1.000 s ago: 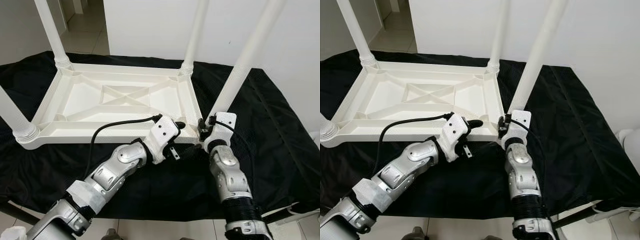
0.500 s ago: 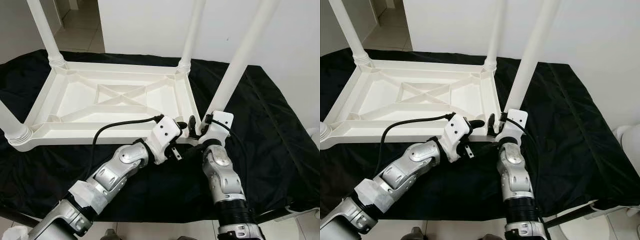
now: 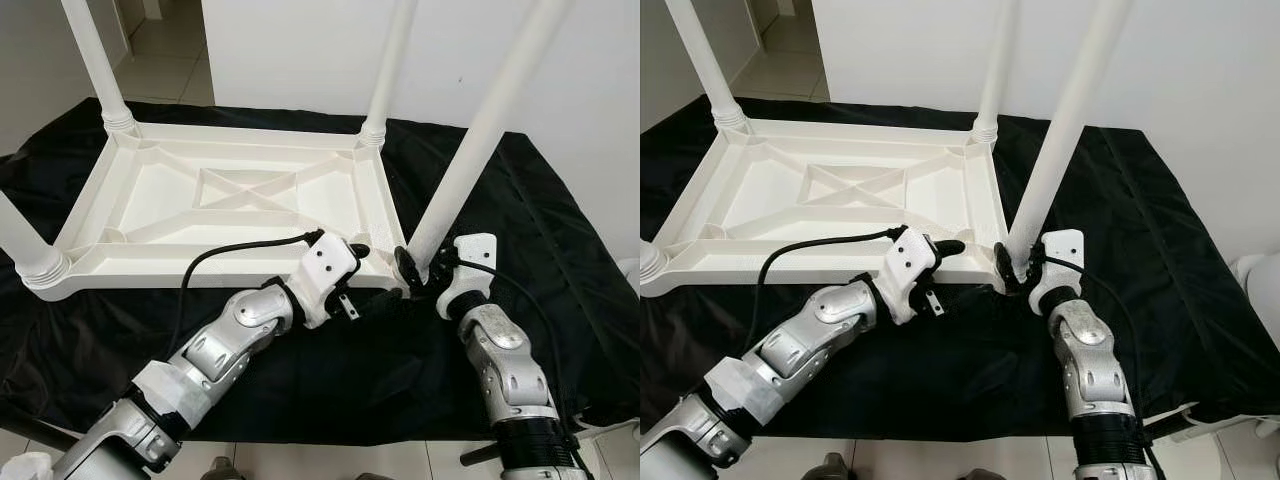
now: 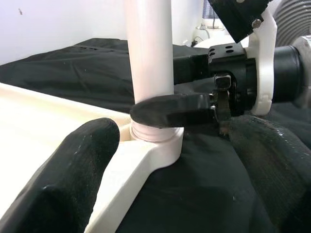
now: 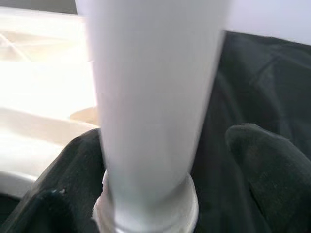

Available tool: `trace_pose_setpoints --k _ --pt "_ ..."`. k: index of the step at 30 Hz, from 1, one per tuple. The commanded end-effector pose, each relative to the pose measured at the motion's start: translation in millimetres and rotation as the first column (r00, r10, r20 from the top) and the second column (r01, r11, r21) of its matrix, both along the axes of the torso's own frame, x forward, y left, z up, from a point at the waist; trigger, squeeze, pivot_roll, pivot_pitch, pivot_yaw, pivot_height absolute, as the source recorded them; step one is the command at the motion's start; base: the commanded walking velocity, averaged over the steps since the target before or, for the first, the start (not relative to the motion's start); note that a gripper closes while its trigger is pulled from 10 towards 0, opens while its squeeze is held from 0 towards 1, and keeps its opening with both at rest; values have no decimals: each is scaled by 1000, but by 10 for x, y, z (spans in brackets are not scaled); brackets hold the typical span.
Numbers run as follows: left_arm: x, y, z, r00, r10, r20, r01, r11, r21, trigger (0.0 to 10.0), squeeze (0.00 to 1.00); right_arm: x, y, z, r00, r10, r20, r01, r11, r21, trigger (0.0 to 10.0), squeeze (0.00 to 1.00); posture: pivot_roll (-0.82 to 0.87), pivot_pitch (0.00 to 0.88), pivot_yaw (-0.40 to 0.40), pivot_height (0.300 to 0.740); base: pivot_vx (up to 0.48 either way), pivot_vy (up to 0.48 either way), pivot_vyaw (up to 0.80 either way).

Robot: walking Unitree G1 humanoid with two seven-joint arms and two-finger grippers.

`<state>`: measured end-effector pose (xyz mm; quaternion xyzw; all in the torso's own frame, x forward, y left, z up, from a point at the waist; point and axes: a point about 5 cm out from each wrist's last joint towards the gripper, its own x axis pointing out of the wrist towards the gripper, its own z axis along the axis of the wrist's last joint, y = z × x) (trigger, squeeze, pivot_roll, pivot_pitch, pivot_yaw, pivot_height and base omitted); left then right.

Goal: Building children table

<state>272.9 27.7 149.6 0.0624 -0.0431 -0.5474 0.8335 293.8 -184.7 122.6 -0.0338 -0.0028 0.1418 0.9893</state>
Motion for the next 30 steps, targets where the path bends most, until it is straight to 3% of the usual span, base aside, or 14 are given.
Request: trace_pose_setpoints --k 1,5,16,17,18,19,20,21,30 --pt "-175 -30 -35 956 -291 -37 293 955 40 10000 0 20 -55 -28 997 73 -6 -73 997 -20 10000 0 15 0 -51 740 0 0 0" --pt "-202 -11 -44 949 -313 -48 315 948 53 10000 0 100 -36 -24 981 195 -23 -196 980 -35 10000 0 19 0 -45 740 0 0 0" --pt "-189 -19 -42 951 -307 -46 309 949 60 10000 0 289 66 -29 954 296 -48 -299 952 -70 10000 0 21 0 -43 740 0 0 0" --pt "-187 -23 -40 951 -305 -44 307 950 60 10000 0 317 97 -36 947 316 -52 -319 945 -67 7725 0 23 0 -44 740 0 0 0" --pt "-187 -23 -40 951 -305 -44 307 950 60 10000 0 317 97 -36 947 316 -52 -319 945 -67 7725 0 23 0 -44 740 0 0 0" --pt "-186 -25 -36 952 -302 -43 304 951 60 10000 0 330 122 -48 941 334 -59 -337 940 -57 3725 0 25 0 -46 740 0 0 0" --pt "-186 -25 -36 952 -302 -43 304 951 60 10000 0 330 122 -48 941 334 -59 -337 940 -57 3725 0 25 0 -46 740 0 0 0" --pt "-185 -25 -34 954 -298 -41 300 952 59 10000 0 329 134 -65 938 341 -67 -345 937 -54 0 0 27 0 -49 740 0 0 0" --pt "-194 -19 -37 956 -290 -44 292 955 56 10000 0 269 123 -179 930 353 -105 -357 934 -20 0 0 21 0 -48 740 0 0 0"
